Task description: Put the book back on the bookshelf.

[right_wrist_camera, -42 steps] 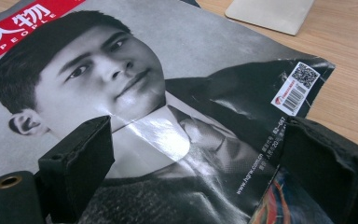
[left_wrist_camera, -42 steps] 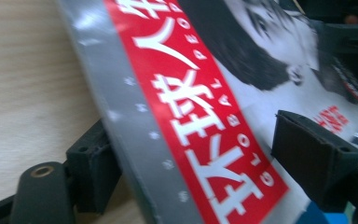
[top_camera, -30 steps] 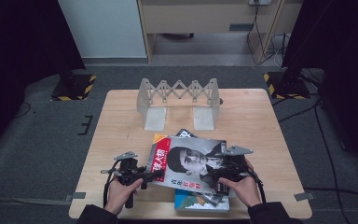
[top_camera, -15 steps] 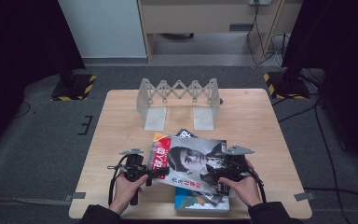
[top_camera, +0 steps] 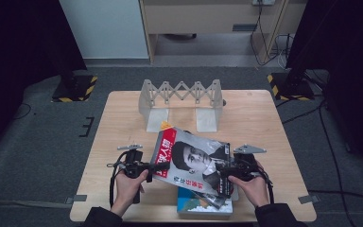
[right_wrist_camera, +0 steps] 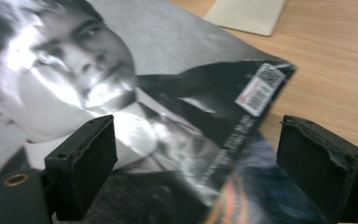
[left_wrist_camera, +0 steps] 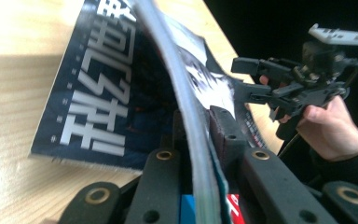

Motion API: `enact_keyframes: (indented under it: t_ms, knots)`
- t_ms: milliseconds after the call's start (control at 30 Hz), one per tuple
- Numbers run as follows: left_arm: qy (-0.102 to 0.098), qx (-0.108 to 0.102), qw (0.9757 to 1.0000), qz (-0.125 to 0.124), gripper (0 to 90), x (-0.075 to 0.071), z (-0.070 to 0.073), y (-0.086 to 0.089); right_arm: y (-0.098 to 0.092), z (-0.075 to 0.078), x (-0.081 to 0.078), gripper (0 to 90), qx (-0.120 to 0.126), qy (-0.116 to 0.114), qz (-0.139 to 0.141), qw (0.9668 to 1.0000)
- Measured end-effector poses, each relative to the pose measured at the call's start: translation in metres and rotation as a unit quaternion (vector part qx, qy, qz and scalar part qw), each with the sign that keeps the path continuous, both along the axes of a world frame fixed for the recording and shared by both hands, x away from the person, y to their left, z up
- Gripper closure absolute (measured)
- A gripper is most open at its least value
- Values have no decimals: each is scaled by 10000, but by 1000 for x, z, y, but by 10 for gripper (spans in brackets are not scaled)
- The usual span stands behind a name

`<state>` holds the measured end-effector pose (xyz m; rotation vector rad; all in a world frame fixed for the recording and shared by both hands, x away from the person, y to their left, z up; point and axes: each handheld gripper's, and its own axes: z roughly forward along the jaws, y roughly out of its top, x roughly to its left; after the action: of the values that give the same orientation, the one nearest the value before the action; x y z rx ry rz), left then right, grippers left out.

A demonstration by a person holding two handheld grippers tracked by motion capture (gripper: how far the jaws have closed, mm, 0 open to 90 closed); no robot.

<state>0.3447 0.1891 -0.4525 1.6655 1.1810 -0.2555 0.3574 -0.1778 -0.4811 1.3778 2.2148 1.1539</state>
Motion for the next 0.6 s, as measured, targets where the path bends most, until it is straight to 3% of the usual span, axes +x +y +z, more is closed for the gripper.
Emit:
enact_keyframes:
  t_ms: [133,400,600]
  knots:
    - [-79,-140,9999,56,845,4,13,0,-12,2,2,121,6,-46,-165,9999]
    - [-165,-180,9996,132,858,10,27,-4,-33,5,5,121,-4,-133,-478,9988]
    - [-256,-435,9985,235,859,14,41,-2,-56,3,9,119,-120,-151,-767,9969]
